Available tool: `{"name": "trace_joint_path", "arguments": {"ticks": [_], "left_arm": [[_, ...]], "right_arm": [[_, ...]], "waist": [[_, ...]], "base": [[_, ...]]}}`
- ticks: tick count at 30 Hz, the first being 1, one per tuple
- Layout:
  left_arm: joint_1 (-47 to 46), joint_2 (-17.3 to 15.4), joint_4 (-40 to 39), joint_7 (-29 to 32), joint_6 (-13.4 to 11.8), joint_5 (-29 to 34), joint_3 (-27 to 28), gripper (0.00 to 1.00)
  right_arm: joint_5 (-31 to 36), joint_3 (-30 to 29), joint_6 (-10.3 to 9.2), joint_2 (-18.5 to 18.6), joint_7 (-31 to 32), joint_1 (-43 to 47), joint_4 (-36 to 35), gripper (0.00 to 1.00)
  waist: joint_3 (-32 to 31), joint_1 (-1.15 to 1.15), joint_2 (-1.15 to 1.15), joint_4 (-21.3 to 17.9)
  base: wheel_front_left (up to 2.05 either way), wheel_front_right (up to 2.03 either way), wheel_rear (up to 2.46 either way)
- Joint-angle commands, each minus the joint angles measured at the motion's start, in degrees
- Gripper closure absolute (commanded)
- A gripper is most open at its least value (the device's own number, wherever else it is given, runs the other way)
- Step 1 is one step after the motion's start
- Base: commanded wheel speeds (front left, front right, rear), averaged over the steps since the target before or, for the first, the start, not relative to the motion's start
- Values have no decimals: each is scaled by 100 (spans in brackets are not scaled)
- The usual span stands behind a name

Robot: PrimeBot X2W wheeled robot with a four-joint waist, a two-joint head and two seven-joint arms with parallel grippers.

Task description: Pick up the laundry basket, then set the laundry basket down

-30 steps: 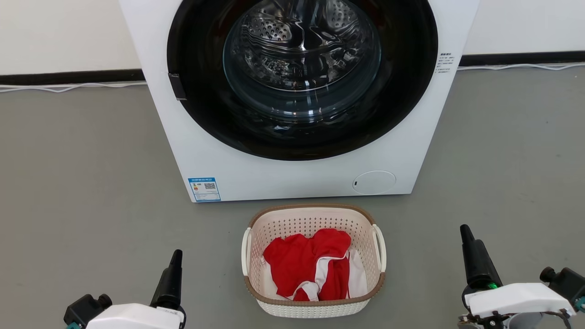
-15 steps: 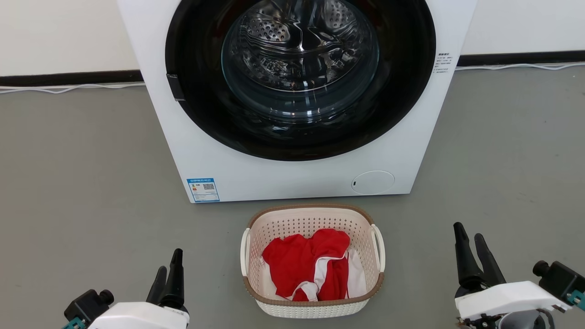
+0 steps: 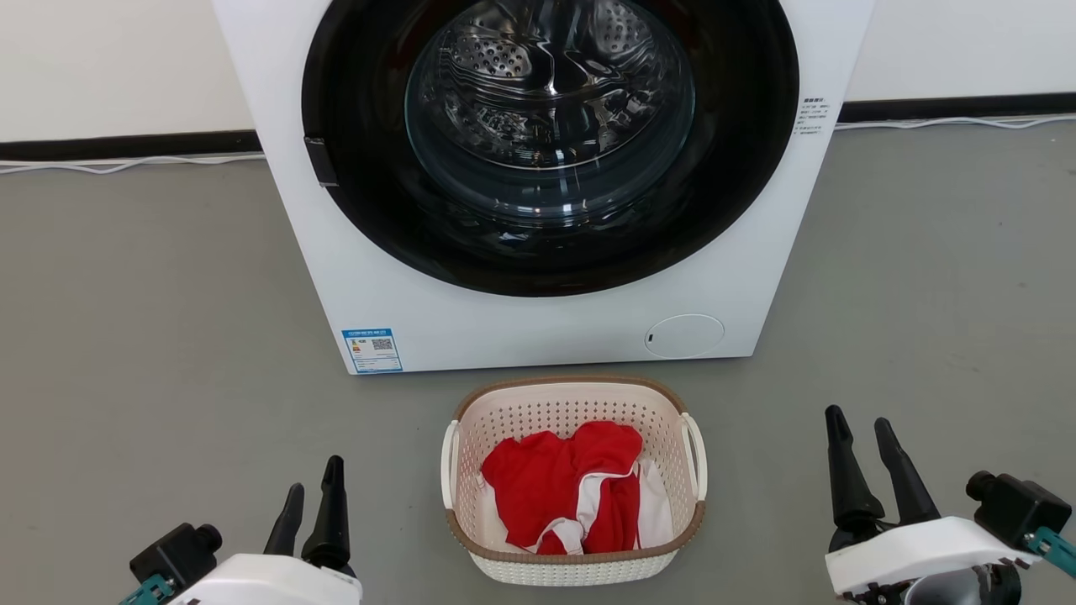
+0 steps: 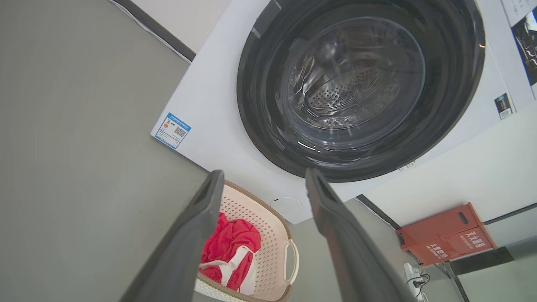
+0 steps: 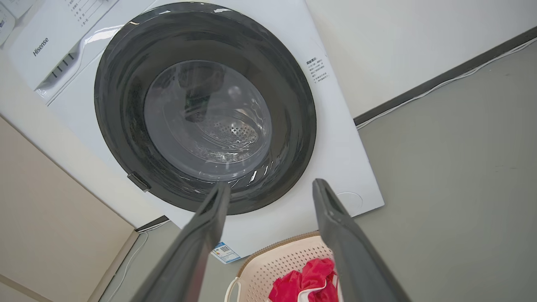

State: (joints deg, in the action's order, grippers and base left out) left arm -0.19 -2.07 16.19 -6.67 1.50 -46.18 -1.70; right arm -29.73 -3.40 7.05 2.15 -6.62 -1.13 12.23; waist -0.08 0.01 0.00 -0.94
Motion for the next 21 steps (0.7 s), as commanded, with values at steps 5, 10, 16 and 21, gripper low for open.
{"name": "trace_joint_path", "arguments": {"ticks": [5, 10, 16, 21], "left_arm": [[-120, -54, -185, -153, -74, 415, 54, 0], [-121, -57, -192, -237, -103, 718, 30, 0], [-119, -61, -190, -338, -134, 1086, 4, 0], [-118, -64, -200, -405, -156, 1351, -23, 0]], "right_arm": [[537, 137, 29, 76, -163, -64, -219, 0], [931, 155, 31, 76, -247, -58, -251, 0], [1413, 186, 33, 75, -347, -44, -283, 0], [1733, 205, 35, 75, -414, -35, -303, 0]], "waist": [[-1, 0, 0, -2], [-3, 0, 0, -4], [-9, -1, 0, -12], [-7, -1, 0, -17]], "base": [[0, 0, 0], [0, 0, 0], [0, 0, 0], [0, 0, 0]]}}
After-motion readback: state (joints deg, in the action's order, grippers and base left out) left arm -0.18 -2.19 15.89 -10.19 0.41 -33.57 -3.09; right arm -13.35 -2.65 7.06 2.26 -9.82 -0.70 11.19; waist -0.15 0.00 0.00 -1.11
